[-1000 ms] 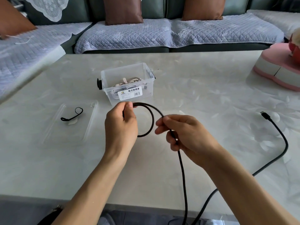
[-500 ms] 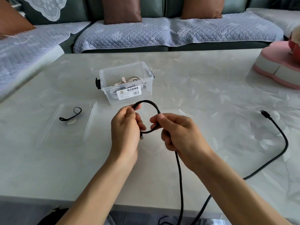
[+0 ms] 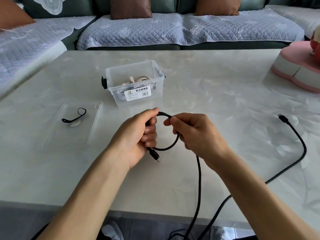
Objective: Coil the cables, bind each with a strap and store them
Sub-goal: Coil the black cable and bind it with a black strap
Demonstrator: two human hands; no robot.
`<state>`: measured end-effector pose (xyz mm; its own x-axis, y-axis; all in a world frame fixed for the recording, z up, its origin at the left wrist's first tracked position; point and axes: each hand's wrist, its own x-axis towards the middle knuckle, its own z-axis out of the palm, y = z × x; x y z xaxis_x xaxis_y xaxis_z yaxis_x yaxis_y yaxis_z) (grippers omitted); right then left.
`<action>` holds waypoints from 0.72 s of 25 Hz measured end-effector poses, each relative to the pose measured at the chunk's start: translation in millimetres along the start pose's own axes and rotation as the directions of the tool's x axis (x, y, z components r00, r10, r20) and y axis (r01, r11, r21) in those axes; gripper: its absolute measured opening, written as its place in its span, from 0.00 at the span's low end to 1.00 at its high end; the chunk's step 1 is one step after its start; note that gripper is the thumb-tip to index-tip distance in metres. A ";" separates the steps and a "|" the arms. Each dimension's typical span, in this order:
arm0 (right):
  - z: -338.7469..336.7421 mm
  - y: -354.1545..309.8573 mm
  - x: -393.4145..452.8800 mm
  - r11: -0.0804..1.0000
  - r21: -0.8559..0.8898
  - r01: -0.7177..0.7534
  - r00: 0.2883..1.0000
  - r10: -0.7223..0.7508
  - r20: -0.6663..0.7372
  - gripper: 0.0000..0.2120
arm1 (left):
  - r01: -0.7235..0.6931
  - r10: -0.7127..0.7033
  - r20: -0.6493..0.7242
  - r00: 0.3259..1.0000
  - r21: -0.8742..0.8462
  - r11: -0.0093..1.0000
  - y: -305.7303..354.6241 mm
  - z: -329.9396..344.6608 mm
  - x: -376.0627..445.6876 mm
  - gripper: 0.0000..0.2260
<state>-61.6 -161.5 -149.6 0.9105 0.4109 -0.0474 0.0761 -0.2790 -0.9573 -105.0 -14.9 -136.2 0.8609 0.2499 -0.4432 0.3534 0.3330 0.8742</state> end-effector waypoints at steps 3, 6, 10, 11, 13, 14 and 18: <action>7.0 1.8 -2.1 0.996 0.078 -0.051 0.998 0.048 0.042 0.11 | -0.014 0.001 -0.059 0.998 -0.214 0.977 -3.1 3.2 4.7 0.19; 9.2 0.0 -5.1 0.993 0.113 -0.036 0.993 0.023 0.114 0.13 | -0.037 0.016 -0.068 0.998 -0.321 0.946 -2.2 2.8 6.9 0.22; 6.0 0.1 -3.2 0.988 0.151 -0.034 0.998 0.025 0.066 0.13 | 0.033 -0.016 0.073 0.997 -0.238 0.971 1.0 0.8 0.6 0.24; 6.6 0.3 -3.7 0.988 0.149 -0.040 0.996 0.028 0.081 0.12 | 0.035 -0.016 0.077 0.997 -0.246 0.969 1.0 0.7 -0.5 0.24; 8.3 0.0 -5.4 0.992 0.123 -0.041 0.993 0.027 0.116 0.07 | 0.002 0.011 0.041 0.999 -0.308 0.952 1.4 -0.2 -0.5 0.23; 9.1 -0.6 -6.5 0.995 0.094 -0.042 0.990 0.029 0.137 0.05 | -0.020 0.028 0.019 0.999 -0.341 0.940 1.9 -0.9 0.2 0.23; 9.4 -1.7 -9.3 0.997 0.074 -0.036 0.990 0.026 0.141 0.09 | -0.050 0.061 0.028 0.998 -0.311 0.949 4.3 -4.1 1.1 0.22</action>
<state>-74.0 -156.7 -150.1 0.8457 0.5218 -0.1118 0.0127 -0.2292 -0.9733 -104.0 -9.5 -133.8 0.8908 0.2444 -0.3830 0.1789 0.5861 0.7902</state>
